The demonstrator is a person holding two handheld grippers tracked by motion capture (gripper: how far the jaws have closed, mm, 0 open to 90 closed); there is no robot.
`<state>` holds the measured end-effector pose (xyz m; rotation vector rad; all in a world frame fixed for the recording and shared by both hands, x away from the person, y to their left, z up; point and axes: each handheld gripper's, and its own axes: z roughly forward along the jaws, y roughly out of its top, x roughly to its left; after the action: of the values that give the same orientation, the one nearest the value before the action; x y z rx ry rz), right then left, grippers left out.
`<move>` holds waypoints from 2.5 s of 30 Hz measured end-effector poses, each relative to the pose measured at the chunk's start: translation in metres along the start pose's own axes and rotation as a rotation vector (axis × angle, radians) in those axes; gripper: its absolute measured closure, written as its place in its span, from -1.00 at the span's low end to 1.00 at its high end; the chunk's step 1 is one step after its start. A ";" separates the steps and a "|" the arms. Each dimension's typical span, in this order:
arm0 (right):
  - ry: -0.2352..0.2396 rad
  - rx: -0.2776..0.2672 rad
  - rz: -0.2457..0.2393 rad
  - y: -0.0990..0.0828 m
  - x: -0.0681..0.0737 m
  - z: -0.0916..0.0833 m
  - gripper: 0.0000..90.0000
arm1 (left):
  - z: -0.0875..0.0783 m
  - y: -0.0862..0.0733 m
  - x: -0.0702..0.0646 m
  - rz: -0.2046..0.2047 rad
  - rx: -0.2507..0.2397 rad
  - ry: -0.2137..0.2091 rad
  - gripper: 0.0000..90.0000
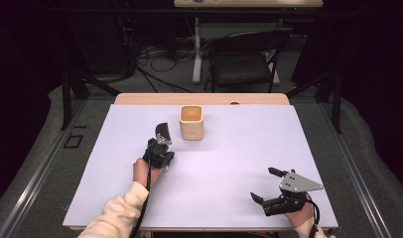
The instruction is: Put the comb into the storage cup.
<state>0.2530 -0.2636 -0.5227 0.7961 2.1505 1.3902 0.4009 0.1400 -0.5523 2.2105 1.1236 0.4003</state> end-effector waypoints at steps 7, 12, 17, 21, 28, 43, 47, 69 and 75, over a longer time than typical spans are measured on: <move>0.000 0.001 0.001 0.000 0.000 0.000 -1.00 | -0.001 -0.001 0.002 -0.004 0.011 0.006 1.00; 0.001 0.001 0.001 0.000 0.000 0.000 -1.00 | -0.002 -0.001 0.002 -0.008 0.012 0.020 1.00; 0.002 -0.001 0.003 0.000 0.000 0.000 -1.00 | -0.002 -0.002 0.004 -0.015 0.013 0.024 1.00; 0.002 0.000 0.002 0.000 0.000 0.000 -1.00 | -0.002 -0.002 0.004 -0.018 0.014 0.025 1.00; 0.002 0.000 0.001 0.000 0.000 0.000 -1.00 | -0.002 -0.002 0.005 -0.016 0.019 0.028 1.00; 0.003 0.001 0.001 0.000 0.000 0.000 -1.00 | -0.002 -0.002 0.007 -0.013 0.027 0.037 1.00; 0.005 0.002 0.002 0.000 0.000 0.000 -1.00 | -0.003 -0.002 0.007 -0.018 0.029 0.038 1.00; 0.008 0.000 0.006 0.000 0.000 0.001 -1.00 | -0.024 0.004 0.004 -0.030 -0.006 0.050 0.23; 0.007 0.004 0.015 -0.001 0.000 0.001 -1.00 | -0.035 0.010 0.014 -0.058 0.027 0.076 -0.20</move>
<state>0.2535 -0.2627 -0.5237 0.8115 2.1577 1.3980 0.3971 0.1607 -0.5197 2.1964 1.2374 0.4496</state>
